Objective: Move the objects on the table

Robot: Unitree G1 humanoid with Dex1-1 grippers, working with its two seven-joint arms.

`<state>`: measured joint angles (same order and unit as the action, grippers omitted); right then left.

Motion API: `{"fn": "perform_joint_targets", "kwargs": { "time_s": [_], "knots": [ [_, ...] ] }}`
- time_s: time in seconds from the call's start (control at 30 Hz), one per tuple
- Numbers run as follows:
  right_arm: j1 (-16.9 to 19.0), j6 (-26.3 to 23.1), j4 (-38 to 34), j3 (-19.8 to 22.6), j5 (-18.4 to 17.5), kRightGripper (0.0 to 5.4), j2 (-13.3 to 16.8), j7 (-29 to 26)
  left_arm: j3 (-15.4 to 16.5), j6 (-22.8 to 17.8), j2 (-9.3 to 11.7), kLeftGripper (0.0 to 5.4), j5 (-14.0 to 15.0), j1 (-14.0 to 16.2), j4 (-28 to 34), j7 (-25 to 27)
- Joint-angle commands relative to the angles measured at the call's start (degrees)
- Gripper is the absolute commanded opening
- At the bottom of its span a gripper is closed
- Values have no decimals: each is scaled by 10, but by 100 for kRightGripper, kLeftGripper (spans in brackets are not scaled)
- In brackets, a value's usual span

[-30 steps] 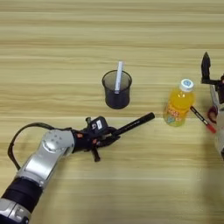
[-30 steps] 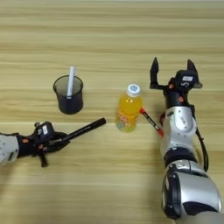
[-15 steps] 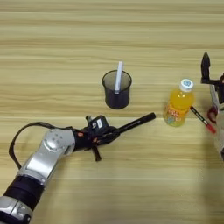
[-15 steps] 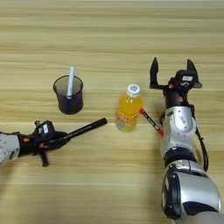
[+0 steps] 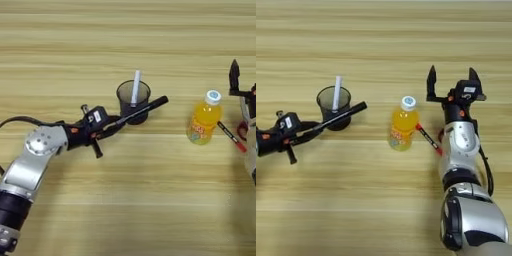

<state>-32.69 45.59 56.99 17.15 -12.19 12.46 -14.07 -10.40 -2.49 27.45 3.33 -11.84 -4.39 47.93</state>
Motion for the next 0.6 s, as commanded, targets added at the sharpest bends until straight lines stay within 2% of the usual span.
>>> {"fn": "perform_joint_targets", "kwargs": {
  "time_s": [0.03, 0.13, 0.33, 0.5, 0.6],
  "knots": [
    [-4, 1, -4, -2, 3, 540, -2, 4, 21, -9, 24, 67, 9, -21, 7, 8],
    [-4, 2, -5, -2, 4, 540, -3, 5, 35, -8, 51, 67, 15, -43, 4, 24],
    [-3, 3, -7, -5, 6, 540, -7, 9, 47, 2, 113, 67, 5, -99, -24, 67],
    [-3, 3, -9, -7, 8, 540, -10, 14, 36, 14, 137, 67, -7, -140, -52, 90],
    [-3, 3, -11, -8, 10, 540, -11, 16, 22, 30, 148, 67, -24, -170, -70, 111]
  ]
}}
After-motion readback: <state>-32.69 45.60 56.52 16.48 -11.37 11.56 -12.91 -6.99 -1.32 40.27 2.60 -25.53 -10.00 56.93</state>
